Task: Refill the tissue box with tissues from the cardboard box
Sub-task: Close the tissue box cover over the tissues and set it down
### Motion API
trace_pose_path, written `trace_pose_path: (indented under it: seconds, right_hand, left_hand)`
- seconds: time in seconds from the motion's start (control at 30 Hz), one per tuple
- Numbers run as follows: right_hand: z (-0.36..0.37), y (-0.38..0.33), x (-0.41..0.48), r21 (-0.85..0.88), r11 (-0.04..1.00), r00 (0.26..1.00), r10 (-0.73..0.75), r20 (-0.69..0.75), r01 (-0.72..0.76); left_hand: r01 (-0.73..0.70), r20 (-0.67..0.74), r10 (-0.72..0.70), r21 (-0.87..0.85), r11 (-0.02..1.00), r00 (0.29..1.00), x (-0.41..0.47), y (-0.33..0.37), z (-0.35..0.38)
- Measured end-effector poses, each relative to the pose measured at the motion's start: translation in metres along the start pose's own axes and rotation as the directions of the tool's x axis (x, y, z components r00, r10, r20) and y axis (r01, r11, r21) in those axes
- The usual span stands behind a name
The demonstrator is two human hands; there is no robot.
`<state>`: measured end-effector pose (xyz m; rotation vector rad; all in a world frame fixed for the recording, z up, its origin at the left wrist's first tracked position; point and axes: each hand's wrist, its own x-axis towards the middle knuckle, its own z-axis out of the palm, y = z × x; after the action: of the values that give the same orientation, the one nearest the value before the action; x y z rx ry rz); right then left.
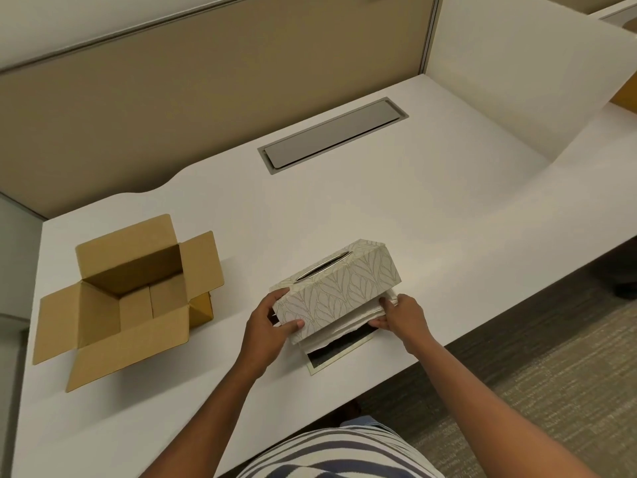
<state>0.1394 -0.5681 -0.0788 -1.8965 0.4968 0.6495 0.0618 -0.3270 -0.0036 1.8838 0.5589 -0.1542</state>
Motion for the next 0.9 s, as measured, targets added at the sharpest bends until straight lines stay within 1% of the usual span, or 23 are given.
trace_pose_path:
  seconds: [0.07, 0.17, 0.2, 0.33, 0.4, 0.57, 0.67, 0.8, 0.9]
  right_hand:
    - [0.0, 0.0, 0.005, 0.018, 1.0, 1.0, 0.012, -0.003, -0.012]
    - [-0.001, -0.01, 0.003, 0.148, 0.988, 0.999, 0.051, -0.006, -0.05]
    - [-0.002, -0.01, 0.006, 0.163, 0.985, 0.998, 0.062, -0.001, -0.061]
    - [-0.006, -0.004, 0.018, 0.066, 0.996, 0.997, 0.061, 0.049, -0.064]
    - [-0.006, -0.004, 0.018, 0.043, 0.997, 0.997, 0.059, 0.047, -0.061]
    - [-0.009, -0.013, 0.01, -0.018, 1.0, 0.998, 0.004, 0.063, -0.003]
    - [-0.011, -0.013, 0.008, 0.061, 0.997, 0.996, 0.036, 0.076, -0.04]
    - [-0.011, -0.015, 0.005, 0.158, 0.986, 0.994, 0.03, 0.1, -0.046]
    - [-0.012, -0.011, 0.006, 0.229, 0.97, 0.991, 0.052, 0.122, -0.079]
  left_hand:
    - [-0.001, -0.004, 0.001, 0.003, 1.0, 1.0, -0.002, -0.001, 0.002]
    - [0.0, -0.011, 0.0, 0.008, 1.0, 1.0, -0.005, -0.002, 0.005]
    - [0.001, -0.012, 0.0, 0.012, 1.0, 1.0, -0.006, -0.002, 0.006]
    - [0.0, -0.018, 0.0, 0.007, 1.0, 1.0, -0.007, -0.003, 0.008]
    - [0.001, -0.023, -0.001, 0.011, 1.0, 1.0, -0.007, -0.003, 0.008]
    - [0.001, -0.033, 0.0, 0.032, 0.999, 0.999, -0.008, -0.005, 0.01]
    - [-0.002, -0.046, 0.004, 0.041, 0.999, 0.999, -0.011, -0.007, 0.013]
    - [-0.015, -0.067, 0.017, 0.041, 0.999, 0.998, -0.016, -0.009, 0.018]
    - [-0.011, -0.078, 0.013, 0.025, 1.0, 0.997, -0.018, -0.008, 0.022]
